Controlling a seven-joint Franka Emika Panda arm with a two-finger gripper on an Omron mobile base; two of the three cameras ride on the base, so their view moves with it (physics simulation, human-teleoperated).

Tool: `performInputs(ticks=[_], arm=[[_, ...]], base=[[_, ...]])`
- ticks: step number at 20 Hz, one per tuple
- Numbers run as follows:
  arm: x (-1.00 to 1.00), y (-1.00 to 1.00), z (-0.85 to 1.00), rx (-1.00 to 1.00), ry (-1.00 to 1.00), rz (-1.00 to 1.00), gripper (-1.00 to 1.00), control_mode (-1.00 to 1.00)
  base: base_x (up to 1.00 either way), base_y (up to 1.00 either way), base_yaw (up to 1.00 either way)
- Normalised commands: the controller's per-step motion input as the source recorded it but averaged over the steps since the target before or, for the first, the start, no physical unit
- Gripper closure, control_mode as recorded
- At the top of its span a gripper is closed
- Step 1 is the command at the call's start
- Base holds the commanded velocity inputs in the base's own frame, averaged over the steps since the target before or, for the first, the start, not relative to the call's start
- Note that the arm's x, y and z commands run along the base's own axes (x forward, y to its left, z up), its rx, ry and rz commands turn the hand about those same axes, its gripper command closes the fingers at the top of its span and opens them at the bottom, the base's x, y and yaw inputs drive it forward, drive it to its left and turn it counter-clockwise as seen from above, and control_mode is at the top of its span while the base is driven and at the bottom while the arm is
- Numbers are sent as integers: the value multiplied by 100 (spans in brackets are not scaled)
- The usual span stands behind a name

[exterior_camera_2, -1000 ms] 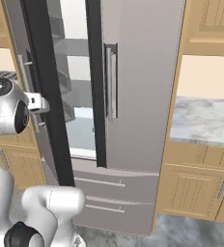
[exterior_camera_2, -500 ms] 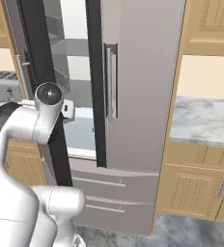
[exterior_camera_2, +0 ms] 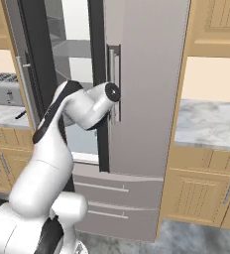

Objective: Retrieve the butter from the fridge and place it on a plate on the dining table. Then retrieve the butter knife by the fridge and place it near the plate.

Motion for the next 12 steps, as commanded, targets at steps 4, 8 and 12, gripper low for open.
performInputs(ticks=[4,8,12], arm=[[100,20,-3,24,29,0,-100,-100],[100,80,-20,10,27,0,-100,-100],[68,93,-23,6,20,0,-100,-100]], base=[[0,0,0],[0,0,0],[0,0,0]])
